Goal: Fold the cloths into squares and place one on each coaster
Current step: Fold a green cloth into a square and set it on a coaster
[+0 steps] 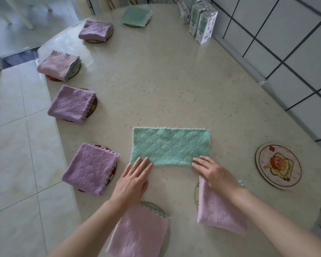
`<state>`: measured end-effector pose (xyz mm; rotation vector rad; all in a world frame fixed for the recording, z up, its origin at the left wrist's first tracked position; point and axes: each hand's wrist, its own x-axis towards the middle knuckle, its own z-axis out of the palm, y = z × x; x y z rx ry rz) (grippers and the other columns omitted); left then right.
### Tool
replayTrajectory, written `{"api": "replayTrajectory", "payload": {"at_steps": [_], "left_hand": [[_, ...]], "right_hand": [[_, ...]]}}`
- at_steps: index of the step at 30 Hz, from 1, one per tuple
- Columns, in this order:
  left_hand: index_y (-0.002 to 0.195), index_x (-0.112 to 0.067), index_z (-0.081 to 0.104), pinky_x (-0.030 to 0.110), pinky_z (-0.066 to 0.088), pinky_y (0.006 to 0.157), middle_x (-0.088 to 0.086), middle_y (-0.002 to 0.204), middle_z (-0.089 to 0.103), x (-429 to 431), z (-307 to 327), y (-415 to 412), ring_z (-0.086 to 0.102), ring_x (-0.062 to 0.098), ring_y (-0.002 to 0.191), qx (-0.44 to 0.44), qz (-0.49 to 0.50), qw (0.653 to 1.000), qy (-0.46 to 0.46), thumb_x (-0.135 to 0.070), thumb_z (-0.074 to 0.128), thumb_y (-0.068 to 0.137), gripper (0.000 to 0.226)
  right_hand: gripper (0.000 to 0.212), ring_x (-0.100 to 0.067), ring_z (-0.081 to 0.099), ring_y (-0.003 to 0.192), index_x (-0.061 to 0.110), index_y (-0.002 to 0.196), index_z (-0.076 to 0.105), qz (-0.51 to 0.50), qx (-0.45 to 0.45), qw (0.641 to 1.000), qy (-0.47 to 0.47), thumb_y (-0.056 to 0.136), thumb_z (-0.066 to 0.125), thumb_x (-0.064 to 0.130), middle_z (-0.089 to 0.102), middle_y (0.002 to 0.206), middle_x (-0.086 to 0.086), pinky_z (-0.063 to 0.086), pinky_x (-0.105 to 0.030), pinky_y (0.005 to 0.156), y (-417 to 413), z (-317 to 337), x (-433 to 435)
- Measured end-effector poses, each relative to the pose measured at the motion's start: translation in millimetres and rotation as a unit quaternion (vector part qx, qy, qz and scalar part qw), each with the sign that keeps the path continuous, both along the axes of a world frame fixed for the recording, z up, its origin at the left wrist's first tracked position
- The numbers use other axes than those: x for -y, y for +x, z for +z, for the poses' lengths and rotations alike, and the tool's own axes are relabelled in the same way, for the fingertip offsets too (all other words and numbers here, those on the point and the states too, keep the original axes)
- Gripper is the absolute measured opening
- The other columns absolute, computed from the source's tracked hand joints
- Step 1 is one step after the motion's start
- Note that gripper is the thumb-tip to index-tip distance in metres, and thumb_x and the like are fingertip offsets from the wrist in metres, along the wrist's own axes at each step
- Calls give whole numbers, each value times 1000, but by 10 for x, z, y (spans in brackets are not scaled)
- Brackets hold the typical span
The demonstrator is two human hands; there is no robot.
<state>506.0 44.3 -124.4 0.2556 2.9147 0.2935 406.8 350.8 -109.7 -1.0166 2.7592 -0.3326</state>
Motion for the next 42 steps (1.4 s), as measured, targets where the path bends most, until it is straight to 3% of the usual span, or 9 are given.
{"api": "replayTrajectory", "payload": {"at_steps": [4,8,17,21,24,29,34,38,42], "left_hand": [[150,-25,24,39,27,113,-8,157,20,118,26,134,18,15,145,19,49,999,4,-36,34,90,61],[147,-22,32,42,31,109,-5,155,27,55,85,122,22,17,143,32,58,998,-2,-36,34,89,60],[146,-19,34,46,13,117,0,155,28,67,109,-129,15,21,144,36,36,998,-42,-41,25,93,58],[152,-21,6,51,-8,116,4,159,-3,12,224,-422,-13,23,145,76,86,991,-67,-49,22,98,63],[149,-20,-11,50,-12,115,7,155,-18,-214,312,-545,-19,27,143,84,117,988,-60,-56,22,96,72],[152,-20,13,42,13,119,4,159,13,-694,288,-415,9,25,147,24,-5,999,26,-43,49,93,72],[125,-16,60,38,46,99,3,128,61,-748,230,-292,56,27,120,-26,-33,996,77,-28,69,74,53],[125,-20,61,38,44,103,-1,131,60,-535,197,-209,53,25,125,-17,-137,985,100,-22,46,76,51],[135,-25,53,42,36,110,-4,144,47,-290,108,-114,37,22,137,18,-232,969,78,-21,65,78,58]], "right_hand": [[74,-27,56,117,8,120,62,-9,18,1000,4,55,62,-26,60,126,-10,59,-40,74,-18,87,-102],[59,-24,60,107,12,112,64,-1,-7,1000,23,59,77,-11,60,115,-7,55,-33,68,-36,220,-71],[49,-26,57,75,14,91,58,48,-71,994,66,51,72,-11,57,87,-7,49,-35,55,-259,148,92],[41,-24,53,64,13,82,61,72,-90,990,76,50,70,-11,55,75,-4,43,-31,51,-334,244,188],[40,-24,55,69,13,85,62,63,-98,993,16,54,69,-11,58,77,-3,49,-33,58,-316,318,303],[37,-27,57,75,8,102,63,69,-70,992,-75,68,58,-6,61,83,-7,52,-35,68,13,547,505],[22,-24,58,86,8,101,63,107,42,985,-131,82,55,2,62,89,-8,48,-32,78,404,753,567],[21,-21,60,88,11,104,63,110,73,982,-138,87,51,10,64,93,-5,49,-31,78,397,662,470],[44,-26,63,105,9,112,66,134,0,989,-59,71,58,-6,67,113,-9,55,-36,85,175,309,295]]}}
